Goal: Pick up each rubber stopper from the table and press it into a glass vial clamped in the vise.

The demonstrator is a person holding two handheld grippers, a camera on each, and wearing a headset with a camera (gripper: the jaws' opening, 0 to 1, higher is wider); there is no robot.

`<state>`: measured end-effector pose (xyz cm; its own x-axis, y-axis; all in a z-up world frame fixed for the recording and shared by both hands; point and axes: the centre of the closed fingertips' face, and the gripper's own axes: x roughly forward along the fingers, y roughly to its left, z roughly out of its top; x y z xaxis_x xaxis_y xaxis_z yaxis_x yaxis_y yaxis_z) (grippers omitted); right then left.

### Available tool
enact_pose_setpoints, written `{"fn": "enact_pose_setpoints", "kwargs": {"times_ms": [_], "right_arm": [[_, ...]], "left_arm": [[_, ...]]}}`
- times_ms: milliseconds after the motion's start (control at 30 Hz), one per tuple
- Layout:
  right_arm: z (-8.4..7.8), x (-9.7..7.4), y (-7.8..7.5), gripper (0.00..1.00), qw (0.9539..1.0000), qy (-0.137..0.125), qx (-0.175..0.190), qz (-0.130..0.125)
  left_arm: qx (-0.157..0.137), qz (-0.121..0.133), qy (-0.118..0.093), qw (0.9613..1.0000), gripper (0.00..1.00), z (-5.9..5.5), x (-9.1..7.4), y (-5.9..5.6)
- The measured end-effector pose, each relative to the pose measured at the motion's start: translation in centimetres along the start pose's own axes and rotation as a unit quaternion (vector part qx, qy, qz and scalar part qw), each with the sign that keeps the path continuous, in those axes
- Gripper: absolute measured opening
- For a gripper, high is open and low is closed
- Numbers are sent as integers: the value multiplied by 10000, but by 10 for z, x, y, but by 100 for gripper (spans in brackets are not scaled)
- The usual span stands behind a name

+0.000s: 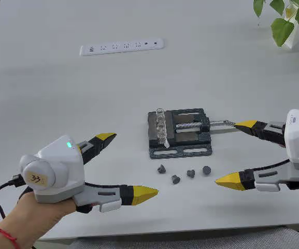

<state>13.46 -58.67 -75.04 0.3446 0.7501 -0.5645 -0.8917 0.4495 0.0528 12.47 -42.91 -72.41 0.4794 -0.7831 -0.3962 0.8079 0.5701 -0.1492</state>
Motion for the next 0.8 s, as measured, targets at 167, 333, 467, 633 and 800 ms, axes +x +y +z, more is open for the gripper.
{"fn": "enact_pose_setpoints", "kwargs": {"times_ms": [167,333,467,633,800], "right_arm": [[0,1,1,84,10000,9,29,2],[0,0,1,82,10000,8,24,4],[-1,0,1,81,10000,16,18,4],[1,1,2,81,10000,17,18,0],[2,1,1,80,10000,11,23,-16]], "left_arm": [[-7,12,-4,10000,99,0,-1,0],[-3,6,10,10000,99,-2,-2,0],[-11,7,7,10000,99,-3,-2,3],[-1,1,4,10000,99,-2,-2,3],[-2,1,2,10000,99,-5,-2,4]]}}
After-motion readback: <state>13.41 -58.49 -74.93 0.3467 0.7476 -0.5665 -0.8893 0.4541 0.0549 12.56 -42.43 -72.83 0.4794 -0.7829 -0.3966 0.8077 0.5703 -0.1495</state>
